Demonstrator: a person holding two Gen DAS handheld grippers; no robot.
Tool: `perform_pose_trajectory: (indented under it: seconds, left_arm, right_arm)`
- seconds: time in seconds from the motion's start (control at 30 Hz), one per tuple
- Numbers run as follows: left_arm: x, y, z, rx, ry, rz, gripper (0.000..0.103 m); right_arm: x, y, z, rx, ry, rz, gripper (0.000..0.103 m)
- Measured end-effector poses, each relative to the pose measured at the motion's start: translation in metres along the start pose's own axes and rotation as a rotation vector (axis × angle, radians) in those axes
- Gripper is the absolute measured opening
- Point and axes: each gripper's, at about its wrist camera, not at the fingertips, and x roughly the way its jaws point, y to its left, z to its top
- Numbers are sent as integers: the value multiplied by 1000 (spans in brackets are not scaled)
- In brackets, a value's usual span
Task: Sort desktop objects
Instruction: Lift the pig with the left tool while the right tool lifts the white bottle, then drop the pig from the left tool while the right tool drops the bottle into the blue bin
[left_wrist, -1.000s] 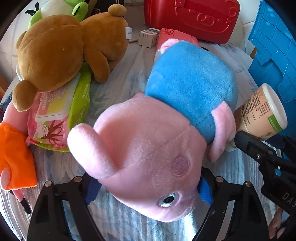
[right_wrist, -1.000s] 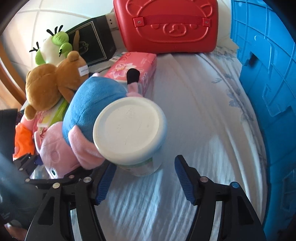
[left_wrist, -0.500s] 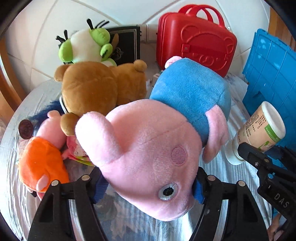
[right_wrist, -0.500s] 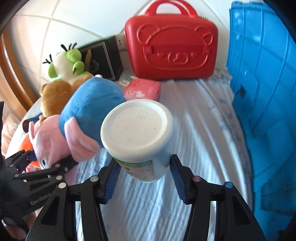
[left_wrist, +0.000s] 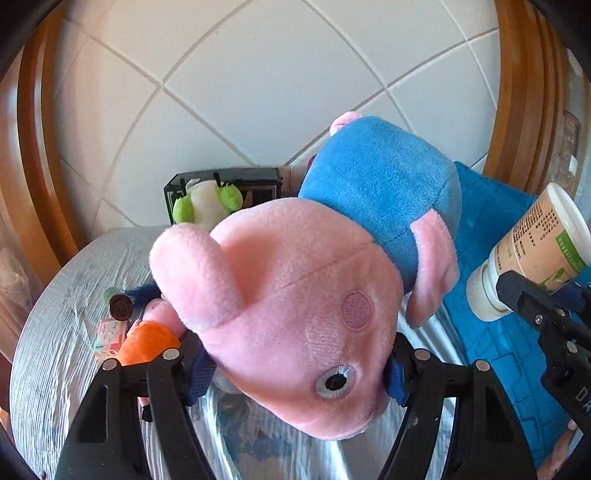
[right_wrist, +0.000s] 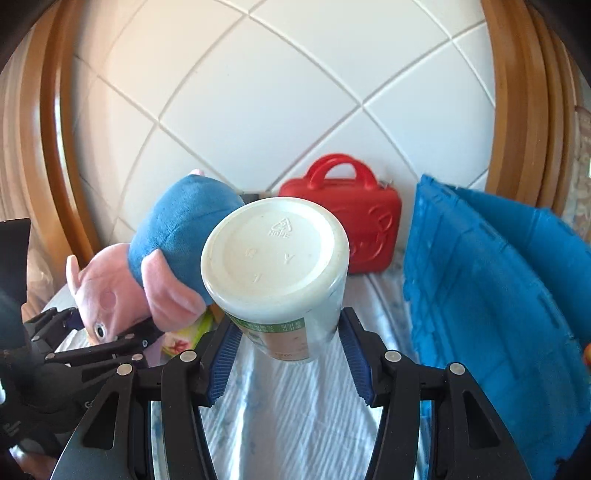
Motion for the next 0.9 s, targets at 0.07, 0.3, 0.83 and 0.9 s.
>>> perform_pose_trajectory:
  seconds: [0.07, 0.3, 0.83, 0.9]
  left_arm:
    - [-18, -14, 9, 15, -29, -23, 72]
    - [-62, -97, 35, 81, -117, -155, 72]
    - [-78, -318, 43, 217, -54, -318, 74]
    - [-74, -329, 40, 224, -28, -311, 74]
  right_arm:
    - [-27, -7, 8, 6, -35, -28, 53]
    - [-114, -69, 19, 66, -132, -178, 53]
    - [-179, -271, -6, 229, -149, -480, 53]
    - [-172, -284, -6, 233, -144, -482, 53]
